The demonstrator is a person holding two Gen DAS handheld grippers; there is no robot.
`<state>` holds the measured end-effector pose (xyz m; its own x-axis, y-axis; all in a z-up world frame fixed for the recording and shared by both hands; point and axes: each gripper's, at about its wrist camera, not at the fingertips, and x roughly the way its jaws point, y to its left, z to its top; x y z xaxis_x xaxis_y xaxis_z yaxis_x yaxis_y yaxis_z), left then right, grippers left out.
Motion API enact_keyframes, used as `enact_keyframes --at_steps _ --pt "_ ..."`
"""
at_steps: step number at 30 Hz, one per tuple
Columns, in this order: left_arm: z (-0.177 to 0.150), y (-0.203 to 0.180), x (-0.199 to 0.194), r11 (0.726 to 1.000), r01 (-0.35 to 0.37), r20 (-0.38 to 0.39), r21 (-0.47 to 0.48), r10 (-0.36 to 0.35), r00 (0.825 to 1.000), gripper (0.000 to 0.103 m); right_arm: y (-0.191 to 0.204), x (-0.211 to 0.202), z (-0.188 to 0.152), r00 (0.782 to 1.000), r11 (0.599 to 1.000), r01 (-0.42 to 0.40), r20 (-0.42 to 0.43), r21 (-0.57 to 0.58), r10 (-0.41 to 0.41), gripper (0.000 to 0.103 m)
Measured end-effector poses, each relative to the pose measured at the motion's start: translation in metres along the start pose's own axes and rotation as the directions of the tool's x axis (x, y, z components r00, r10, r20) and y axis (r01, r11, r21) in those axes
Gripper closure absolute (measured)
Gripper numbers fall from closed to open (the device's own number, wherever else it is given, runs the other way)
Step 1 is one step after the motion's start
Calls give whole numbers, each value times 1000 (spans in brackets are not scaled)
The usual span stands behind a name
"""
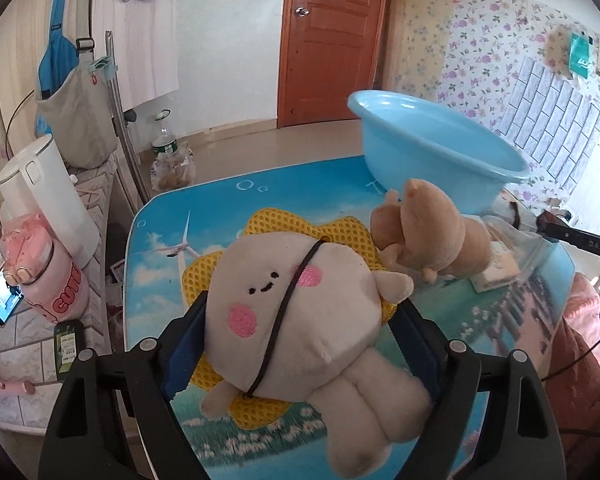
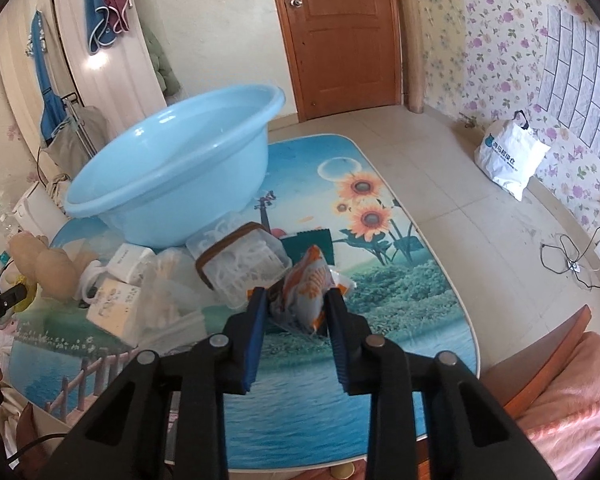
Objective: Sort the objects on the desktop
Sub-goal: 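Grasp the orange snack packet with the right tool while the left tool grasps the white plush doll, then lift the snack packet with the right tool while the left tool lifts the plush doll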
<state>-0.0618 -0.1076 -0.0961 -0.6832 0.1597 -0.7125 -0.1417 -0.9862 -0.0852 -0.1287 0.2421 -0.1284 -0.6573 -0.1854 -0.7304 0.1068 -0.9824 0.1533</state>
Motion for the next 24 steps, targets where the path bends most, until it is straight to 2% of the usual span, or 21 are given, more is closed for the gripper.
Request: enact_keyframes --at_steps 4,12,17,24 --pt "-7 -6 -3 999 -22 -18 32 22 1000 17 -2 3 -2 1000 1000 -3 -11 -2 3 74" --pt "-18 1 14 998 -56 -72 11 57 996 15 -1 9 -13 999 1000 0 -40 -3 0 74" --pt "-15 0 22 997 -75 -73 20 76 994 11 2 10 -11 999 1000 17 -42 -7 -17 71" --pt "-14 8 37 993 -118 -88 23 119 989 11 4 14 -10 998 999 33 -48 -15 -34 69"
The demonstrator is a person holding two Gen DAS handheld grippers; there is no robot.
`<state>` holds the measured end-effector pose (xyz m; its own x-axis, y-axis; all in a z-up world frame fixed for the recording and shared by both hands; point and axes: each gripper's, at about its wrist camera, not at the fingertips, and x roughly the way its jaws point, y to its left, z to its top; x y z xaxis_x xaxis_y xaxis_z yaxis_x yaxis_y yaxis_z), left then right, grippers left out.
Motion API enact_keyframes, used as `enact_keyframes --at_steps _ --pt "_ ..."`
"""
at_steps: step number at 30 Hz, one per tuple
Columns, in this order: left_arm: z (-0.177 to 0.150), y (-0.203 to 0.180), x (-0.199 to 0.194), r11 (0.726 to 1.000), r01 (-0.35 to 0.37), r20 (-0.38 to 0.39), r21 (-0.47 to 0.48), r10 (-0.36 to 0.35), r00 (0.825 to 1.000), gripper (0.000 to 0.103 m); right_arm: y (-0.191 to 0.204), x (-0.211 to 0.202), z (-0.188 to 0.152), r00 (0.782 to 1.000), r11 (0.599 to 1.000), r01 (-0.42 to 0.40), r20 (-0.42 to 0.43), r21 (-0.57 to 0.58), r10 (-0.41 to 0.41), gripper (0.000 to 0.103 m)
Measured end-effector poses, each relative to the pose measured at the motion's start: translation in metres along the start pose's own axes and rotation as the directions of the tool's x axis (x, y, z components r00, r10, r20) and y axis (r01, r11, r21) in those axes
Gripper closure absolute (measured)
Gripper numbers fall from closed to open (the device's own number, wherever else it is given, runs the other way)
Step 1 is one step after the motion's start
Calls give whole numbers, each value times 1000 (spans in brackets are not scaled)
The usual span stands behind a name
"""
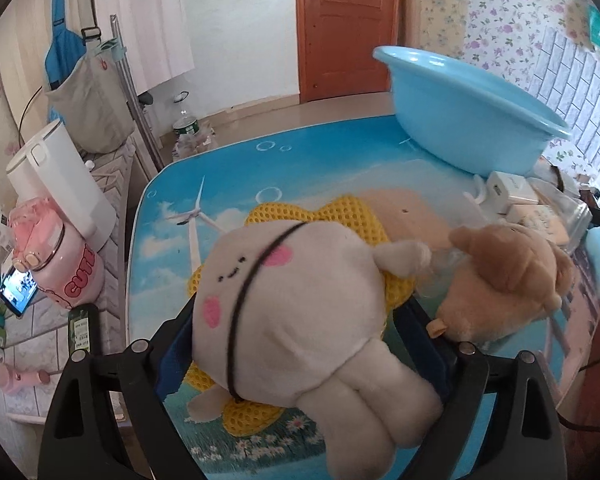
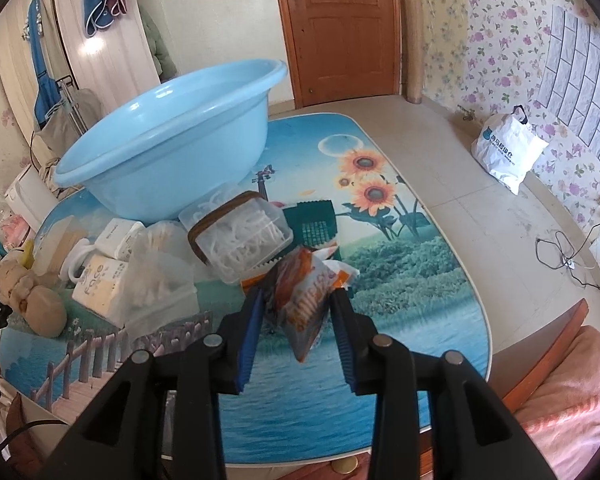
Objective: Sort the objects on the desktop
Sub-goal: 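Lift the snack packet with the right tool while the left tool lifts the plush doll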
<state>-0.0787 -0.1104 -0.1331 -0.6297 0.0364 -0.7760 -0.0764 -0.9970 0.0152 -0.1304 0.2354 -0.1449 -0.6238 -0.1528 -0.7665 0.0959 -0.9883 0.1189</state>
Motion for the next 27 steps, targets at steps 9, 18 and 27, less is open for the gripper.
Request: enact_keyframes --at_steps 9,18,27 --pt "-1 12 -8 998 57 28 -41 -55 998 26 1 -3 4 1000 1000 -14 20 -6 14 73" --pt "8 14 -34 995 87 101 -50 -81 992 41 0 -13 7 997 1000 -31 66 -3 31 83" --pt "18 -4 -49 995 96 139 -3 -95 986 41 -3 -8 4 999 1000 -26 44 6 26 66"
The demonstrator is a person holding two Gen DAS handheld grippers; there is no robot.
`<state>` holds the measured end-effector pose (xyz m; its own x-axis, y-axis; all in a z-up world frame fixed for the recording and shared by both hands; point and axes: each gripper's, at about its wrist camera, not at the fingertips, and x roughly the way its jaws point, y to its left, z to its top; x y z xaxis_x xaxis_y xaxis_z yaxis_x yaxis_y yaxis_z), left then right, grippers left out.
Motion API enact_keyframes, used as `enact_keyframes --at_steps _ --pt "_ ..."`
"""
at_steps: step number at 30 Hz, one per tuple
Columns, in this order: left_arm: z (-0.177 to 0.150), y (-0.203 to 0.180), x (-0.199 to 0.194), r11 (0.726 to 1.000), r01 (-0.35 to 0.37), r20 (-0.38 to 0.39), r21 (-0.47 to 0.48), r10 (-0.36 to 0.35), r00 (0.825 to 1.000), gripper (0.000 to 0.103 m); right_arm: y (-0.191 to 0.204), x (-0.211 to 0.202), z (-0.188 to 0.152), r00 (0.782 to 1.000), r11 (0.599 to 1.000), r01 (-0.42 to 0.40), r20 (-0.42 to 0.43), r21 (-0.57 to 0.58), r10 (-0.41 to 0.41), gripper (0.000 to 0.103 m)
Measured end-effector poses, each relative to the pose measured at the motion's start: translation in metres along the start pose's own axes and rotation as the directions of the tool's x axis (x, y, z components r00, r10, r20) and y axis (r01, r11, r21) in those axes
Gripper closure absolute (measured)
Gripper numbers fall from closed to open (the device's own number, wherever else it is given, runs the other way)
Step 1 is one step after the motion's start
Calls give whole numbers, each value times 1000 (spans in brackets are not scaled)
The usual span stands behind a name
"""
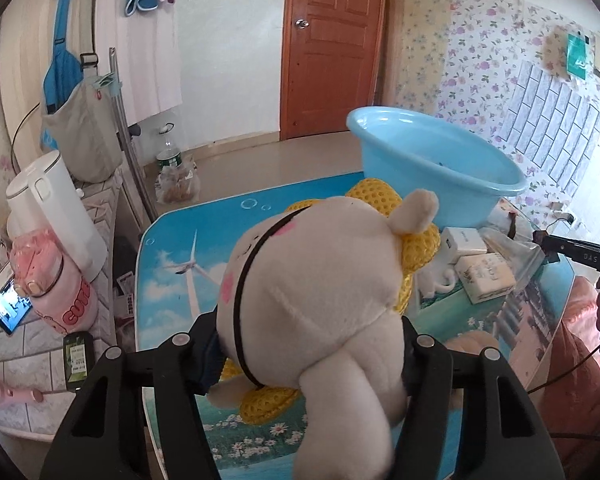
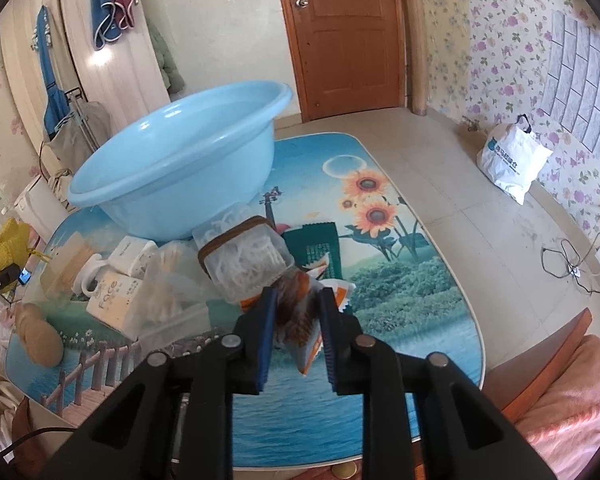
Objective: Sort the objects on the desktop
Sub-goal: 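Lift the snack packet with the right tool while the left tool lifts the plush doll, then carry the snack packet and the plush doll over the light-blue basin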
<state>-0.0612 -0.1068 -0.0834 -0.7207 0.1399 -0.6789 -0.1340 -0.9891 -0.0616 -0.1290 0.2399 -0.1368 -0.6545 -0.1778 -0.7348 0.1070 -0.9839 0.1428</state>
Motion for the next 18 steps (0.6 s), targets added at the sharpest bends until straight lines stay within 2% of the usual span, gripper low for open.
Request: enact_keyframes --at_steps 2,10,11,13,14,18 --pt "1 -3 -1 1000 -1 2 5 1 1000 41 -1 2 -2 1000 1000 13 -6 4 -13 50" --pt "5 -8 -1 1000 -7 2 13 7 1000 41 4 14 -9 999 1000 3 -38 -16 -4 49" --pt "6 -8 -1 1000 -6 2 15 6 1000 41 4 13 -10 999 1000 5 -32 -22 -6 50" --pt "7 -12 -1 1000 -5 5 19 5 1000 41 1 12 -9 999 1000 -17 -27 -20 17 63" --pt "8 -14 -2 1000 -4 6 20 4 1000 41 0 12 -9 999 999 -32 -28 -19 32 74" --pt "16 -19 -3 1000 3 14 25 -4 1000 41 -2 1 -5 999 999 -39 12 -36 39 79"
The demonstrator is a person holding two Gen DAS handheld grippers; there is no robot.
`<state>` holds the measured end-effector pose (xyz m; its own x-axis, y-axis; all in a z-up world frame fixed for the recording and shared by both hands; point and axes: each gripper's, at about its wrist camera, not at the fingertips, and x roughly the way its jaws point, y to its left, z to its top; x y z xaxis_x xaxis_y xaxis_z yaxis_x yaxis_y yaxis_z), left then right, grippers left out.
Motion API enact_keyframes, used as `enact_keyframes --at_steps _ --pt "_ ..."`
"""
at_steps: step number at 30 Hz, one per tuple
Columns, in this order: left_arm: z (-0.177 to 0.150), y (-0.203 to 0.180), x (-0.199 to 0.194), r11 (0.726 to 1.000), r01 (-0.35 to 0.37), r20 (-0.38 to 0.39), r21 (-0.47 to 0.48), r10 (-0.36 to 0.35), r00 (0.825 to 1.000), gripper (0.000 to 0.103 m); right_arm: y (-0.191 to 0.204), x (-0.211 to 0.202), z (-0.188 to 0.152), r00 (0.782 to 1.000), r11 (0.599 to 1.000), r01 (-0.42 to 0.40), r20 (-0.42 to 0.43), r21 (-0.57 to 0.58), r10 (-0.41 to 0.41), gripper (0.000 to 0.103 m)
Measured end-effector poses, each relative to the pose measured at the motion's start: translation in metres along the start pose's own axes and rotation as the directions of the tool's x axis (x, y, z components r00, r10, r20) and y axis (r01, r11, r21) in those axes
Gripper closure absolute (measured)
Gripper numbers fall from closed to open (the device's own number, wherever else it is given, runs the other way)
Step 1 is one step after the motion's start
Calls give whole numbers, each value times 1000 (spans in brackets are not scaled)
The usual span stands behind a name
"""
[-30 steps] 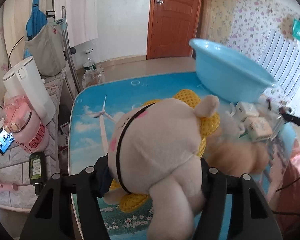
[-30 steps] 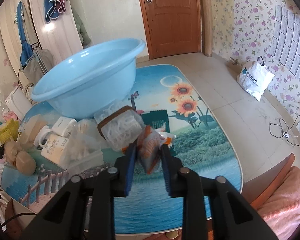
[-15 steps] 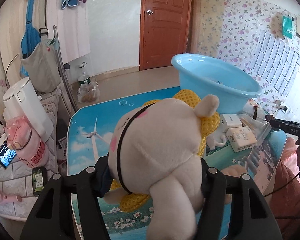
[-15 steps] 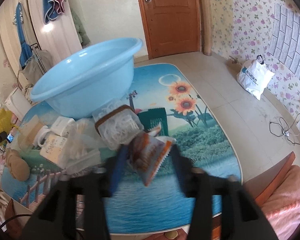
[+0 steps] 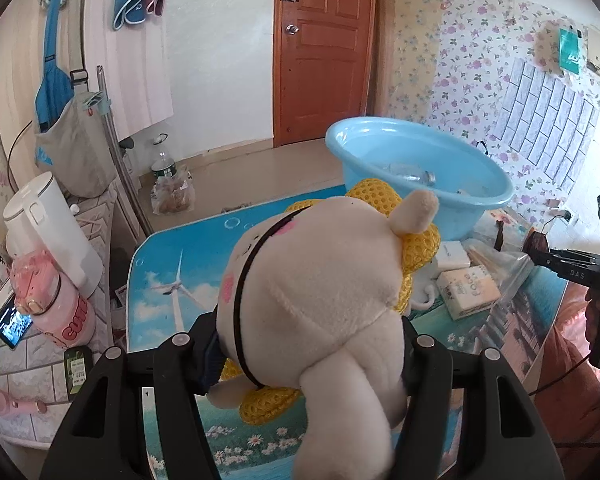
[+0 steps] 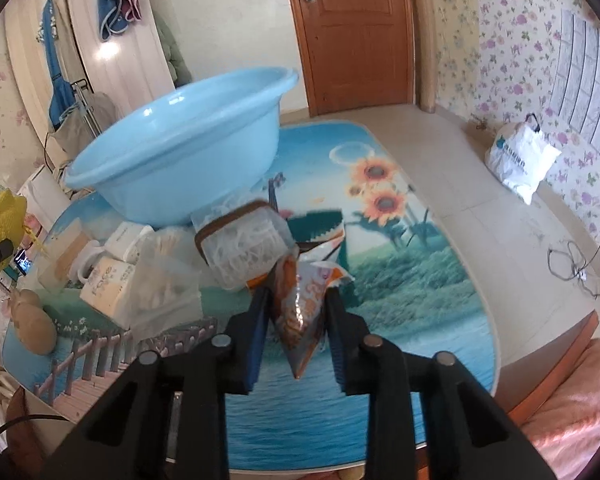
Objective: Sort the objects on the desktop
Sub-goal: 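Carry the snack packet and the plush doll over the light-blue basin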
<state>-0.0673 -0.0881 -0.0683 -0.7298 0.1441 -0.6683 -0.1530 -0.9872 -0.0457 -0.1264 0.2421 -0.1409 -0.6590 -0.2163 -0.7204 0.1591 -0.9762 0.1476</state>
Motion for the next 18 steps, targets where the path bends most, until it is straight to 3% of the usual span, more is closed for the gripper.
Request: enact_keyframes --at_steps 10,14,18 --pt "38 -30 5 998 41 28 41 -43 999 41 -8 -26 26 993 999 -43 109 24 40 80" --pt "50 -43 10 997 62 31 48 -63 998 41 1 -35 41 979 994 -113 173 3 111 80" --pt "64 -56 20 995 80 24 58 -82 996 41 13 -30 55 972 987 -160 171 -30 163 80"
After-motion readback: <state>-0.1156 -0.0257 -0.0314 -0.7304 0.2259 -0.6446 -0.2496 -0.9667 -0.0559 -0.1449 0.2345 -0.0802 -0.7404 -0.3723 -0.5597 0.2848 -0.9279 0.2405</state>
